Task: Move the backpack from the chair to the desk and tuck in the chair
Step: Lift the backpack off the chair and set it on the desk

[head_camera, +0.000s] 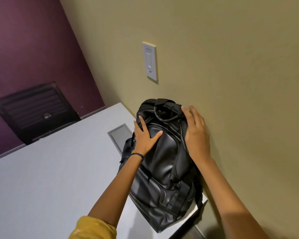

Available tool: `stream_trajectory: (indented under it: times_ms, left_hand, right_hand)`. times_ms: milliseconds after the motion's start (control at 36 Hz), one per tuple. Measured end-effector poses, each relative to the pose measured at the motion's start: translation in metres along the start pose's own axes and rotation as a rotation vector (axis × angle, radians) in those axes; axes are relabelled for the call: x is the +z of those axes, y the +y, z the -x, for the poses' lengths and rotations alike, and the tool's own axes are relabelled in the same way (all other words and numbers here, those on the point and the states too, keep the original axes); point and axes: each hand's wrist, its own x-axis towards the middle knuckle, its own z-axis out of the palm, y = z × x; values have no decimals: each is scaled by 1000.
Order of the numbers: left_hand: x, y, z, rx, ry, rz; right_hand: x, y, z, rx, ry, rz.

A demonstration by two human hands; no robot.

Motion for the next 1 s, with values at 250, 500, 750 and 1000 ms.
stream_trajectory:
  times_ms: [250, 500, 750, 1000]
  left_hand:
    - [-11, -6, 7, 8, -86, -66]
    - [4, 23, 37, -119, -25, -147]
    - [33, 60, 83, -3, -99, 47]
    - [37, 117, 162, -130, -57, 297]
  right_hand:
    - [14, 7, 1, -50, 1, 38]
    - [13, 15, 3, -86, -11, 1]
    - [10, 29, 2, -128, -116, -56]
    - [3, 42, 15, -114, -191, -191]
